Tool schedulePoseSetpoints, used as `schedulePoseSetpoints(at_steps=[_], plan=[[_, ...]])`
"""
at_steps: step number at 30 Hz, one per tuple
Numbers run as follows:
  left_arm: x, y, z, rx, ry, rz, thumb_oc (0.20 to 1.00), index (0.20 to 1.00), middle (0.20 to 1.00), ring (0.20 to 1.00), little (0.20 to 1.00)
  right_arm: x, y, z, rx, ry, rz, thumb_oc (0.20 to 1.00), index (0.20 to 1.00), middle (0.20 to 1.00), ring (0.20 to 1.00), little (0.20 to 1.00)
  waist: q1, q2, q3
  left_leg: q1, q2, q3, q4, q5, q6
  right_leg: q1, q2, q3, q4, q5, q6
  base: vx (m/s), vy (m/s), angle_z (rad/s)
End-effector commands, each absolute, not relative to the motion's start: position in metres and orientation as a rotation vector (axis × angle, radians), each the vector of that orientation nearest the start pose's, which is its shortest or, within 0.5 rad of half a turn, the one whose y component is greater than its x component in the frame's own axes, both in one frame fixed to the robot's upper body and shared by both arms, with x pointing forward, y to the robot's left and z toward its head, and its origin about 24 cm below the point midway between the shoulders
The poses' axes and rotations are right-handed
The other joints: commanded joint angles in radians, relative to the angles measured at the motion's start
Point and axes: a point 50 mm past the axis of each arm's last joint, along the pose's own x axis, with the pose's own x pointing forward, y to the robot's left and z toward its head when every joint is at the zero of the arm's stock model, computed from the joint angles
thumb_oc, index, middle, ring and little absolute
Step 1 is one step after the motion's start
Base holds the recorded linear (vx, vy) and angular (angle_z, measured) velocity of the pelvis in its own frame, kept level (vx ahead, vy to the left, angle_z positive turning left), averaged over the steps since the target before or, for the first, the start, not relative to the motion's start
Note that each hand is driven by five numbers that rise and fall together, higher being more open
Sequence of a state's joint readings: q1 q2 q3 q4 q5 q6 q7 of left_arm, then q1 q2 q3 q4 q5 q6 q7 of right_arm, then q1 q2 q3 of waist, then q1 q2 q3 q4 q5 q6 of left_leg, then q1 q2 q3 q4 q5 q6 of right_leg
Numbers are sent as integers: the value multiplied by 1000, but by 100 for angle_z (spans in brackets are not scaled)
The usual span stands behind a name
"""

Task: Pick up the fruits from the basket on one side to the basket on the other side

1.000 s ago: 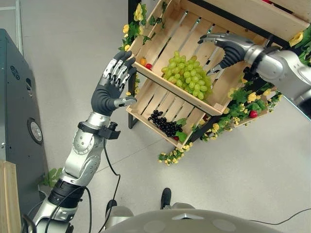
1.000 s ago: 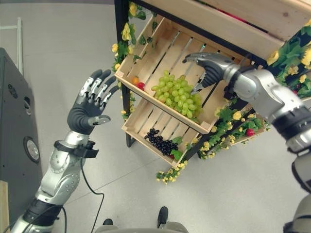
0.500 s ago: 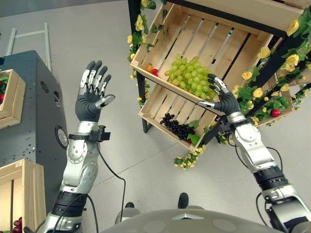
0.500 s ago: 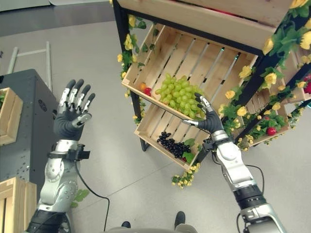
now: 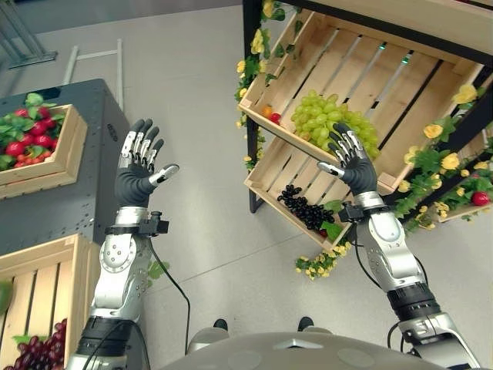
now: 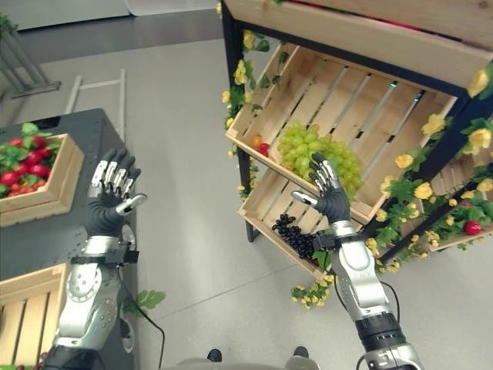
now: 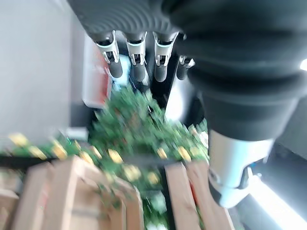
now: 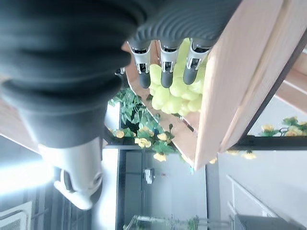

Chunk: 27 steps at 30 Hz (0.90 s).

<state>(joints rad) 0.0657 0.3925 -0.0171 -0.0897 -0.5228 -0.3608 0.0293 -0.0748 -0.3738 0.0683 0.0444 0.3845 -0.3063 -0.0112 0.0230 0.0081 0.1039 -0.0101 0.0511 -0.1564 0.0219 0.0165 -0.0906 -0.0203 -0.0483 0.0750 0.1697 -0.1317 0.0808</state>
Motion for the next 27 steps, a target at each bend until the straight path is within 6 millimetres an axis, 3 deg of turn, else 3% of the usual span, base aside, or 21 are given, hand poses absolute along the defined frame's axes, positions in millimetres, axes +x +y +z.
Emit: schedulePoseSetpoints(at_steps=[1, 6, 7, 9, 10, 14, 16, 17, 18, 23, 25, 27], plan=[[230, 230, 118, -43, -494, 15, 1000, 1000, 1000, 1000, 1000, 254, -198, 122, 61, -503, 79, 1000, 1000, 1000, 1000, 1000, 36, -61, -9, -42, -128, -25, 22, 6, 71, 45, 44, -61, -4, 24, -11, -103, -237, 61], [228, 226, 110, -98, -468, 19, 1000, 1000, 1000, 1000, 1000, 246, -201, 134, 40, -558, 81, 1000, 1000, 1000, 1000, 1000, 48, -47, 11, -117, -161, -81, 97, 38, 25, 96, 56, -106, -90, 31, -31, -135, -119, 75], [230, 224, 110, -96, -470, 15, 1000, 1000, 1000, 1000, 1000, 245, -205, 138, 22, -579, 58, 1000, 1000, 1000, 1000, 1000, 36, -46, 24, -139, -144, -19, 126, 40, 6, 95, 43, -136, -87, 29, -30, -233, 9, 86], [235, 218, 111, -115, -475, -1, 1000, 1000, 1000, 1000, 1000, 246, -208, 142, 6, -597, 21, 1000, 1000, 1000, 1000, 1000, 4, -50, 29, -151, -63, 160, 169, 11, 8, 87, 5, -190, -89, 37, -18, -236, 45, 142], [236, 215, 112, -118, -478, -14, 1000, 1000, 1000, 1000, 1000, 247, -210, 143, 1, -601, 7, 1000, 1000, 1000, 1000, 1000, -1, -51, 30, -141, -35, 188, 187, -7, 7, 81, -7, -203, -95, 46, -17, -143, 19, 155], [235, 215, 114, -114, -491, -17, 1000, 1000, 1000, 1000, 1000, 243, -216, 139, -11, -591, -29, 1000, 1000, 1000, 1000, 1000, -11, -53, 24, -92, 13, 175, 196, -36, -10, 86, -37, -241, -118, 65, -17, -145, 66, 64], [236, 216, 117, -115, -505, -5, 1000, 1000, 1000, 1000, 1000, 239, -220, 136, -10, -584, -62, 1000, 1000, 1000, 1000, 1000, -29, -40, 11, -29, 96, 168, 158, -23, -35, 81, -60, -281, -110, 69, -11, -90, 133, 60], [236, 216, 117, -116, -505, -5, 1000, 1000, 1000, 1000, 1000, 239, -220, 136, -11, -584, -62, 1000, 1000, 1000, 1000, 1000, -30, -38, 12, -24, 98, 166, 152, -22, -37, 83, -58, -283, -109, 67, -12, -54, 170, 37], [239, 214, 118, -113, -511, -8, 1000, 1000, 1000, 1000, 1000, 239, -221, 136, 8, -585, -76, 1000, 1000, 1000, 1000, 1000, -40, -16, 2, 9, 137, 170, 92, -2, -51, 85, -66, -313, -103, 63, -6, -8, 174, 63], [243, 211, 122, -84, -522, -22, 1000, 1000, 1000, 1000, 1000, 238, -221, 133, 4, -579, -99, 1000, 1000, 1000, 1000, 1000, -42, 2, -6, 33, 123, 168, 6, -1, -48, 96, -91, -351, -108, 82, 15, -12, 172, 40], [245, 209, 124, -65, -529, -35, 1000, 1000, 1000, 1000, 1000, 239, -220, 132, -1, -573, -103, 1000, 1000, 1000, 1000, 1000, -43, -2, -3, 28, 96, 163, 9, -16, -37, 88, -118, -350, -108, 100, 30, -10, 237, 21], [244, 213, 126, -54, -536, -38, 1000, 1000, 1000, 1000, 1000, 243, -215, 130, -15, -562, -90, 1000, 1000, 1000, 1000, 1000, -37, -17, 5, 20, 41, 157, 17, -46, -2, 68, -162, -319, -102, 123, 52, 17, 284, 15]])
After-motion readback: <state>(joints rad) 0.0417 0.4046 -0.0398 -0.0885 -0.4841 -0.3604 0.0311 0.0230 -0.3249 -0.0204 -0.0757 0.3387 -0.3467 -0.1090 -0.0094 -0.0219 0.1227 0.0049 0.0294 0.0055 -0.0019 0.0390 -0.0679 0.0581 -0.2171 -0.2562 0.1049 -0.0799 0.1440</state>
